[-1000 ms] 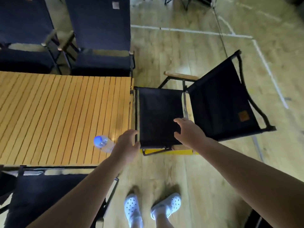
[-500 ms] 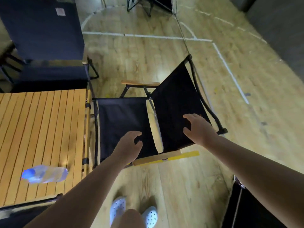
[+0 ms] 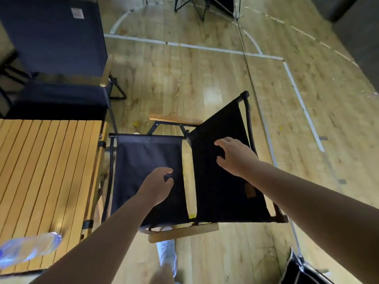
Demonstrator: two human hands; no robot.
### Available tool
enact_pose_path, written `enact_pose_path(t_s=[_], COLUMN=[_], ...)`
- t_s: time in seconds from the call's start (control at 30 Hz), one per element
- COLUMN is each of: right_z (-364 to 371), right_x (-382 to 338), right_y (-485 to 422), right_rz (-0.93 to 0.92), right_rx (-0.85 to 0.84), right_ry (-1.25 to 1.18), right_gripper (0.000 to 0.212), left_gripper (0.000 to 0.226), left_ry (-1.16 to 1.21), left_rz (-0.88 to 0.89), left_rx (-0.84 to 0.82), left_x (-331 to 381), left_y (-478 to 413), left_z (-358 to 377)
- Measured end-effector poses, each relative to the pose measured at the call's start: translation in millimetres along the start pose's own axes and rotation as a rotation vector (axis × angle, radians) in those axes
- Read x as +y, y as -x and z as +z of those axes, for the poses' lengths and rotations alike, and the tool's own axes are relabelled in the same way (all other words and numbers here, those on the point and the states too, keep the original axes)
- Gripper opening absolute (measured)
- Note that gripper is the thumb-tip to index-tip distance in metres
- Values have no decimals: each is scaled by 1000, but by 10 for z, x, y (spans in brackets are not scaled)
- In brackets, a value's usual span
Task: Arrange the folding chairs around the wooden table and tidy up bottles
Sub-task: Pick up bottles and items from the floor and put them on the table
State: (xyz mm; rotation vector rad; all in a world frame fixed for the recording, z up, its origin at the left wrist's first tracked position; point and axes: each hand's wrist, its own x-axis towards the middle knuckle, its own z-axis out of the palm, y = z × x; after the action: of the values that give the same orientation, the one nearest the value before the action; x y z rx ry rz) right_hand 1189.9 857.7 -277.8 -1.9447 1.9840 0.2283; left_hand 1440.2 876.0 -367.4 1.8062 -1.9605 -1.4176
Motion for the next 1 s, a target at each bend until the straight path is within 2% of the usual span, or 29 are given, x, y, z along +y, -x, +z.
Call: enact_pose_path(t_s=[0.4, 0.57, 0.73, 0.87, 1.0], right_z=[-380, -416, -596, -795, -1004], right_x=[271, 508, 708, 909, 1200], right_y=[-695, -1028, -1508, -1813, -2092], right_rz=[-126, -304, -482, -604, -651], right_rx=[-71, -158, -168, -150, -136], right_ry=[39, 240, 305, 355, 328], right_gripper=[48, 49, 44, 40, 46], left_gripper=[35, 35, 36, 36, 37], left_ry=[64, 100, 46, 106, 177], left_rz=[-110, -200, -275, -364, -431], left_rx=[83, 122, 235, 358, 402], left_x=[495, 689, 977, 1239, 1555], left_y=[-471, -619, -839, -978, -1170], left_z=[-254, -136, -83, 72, 338])
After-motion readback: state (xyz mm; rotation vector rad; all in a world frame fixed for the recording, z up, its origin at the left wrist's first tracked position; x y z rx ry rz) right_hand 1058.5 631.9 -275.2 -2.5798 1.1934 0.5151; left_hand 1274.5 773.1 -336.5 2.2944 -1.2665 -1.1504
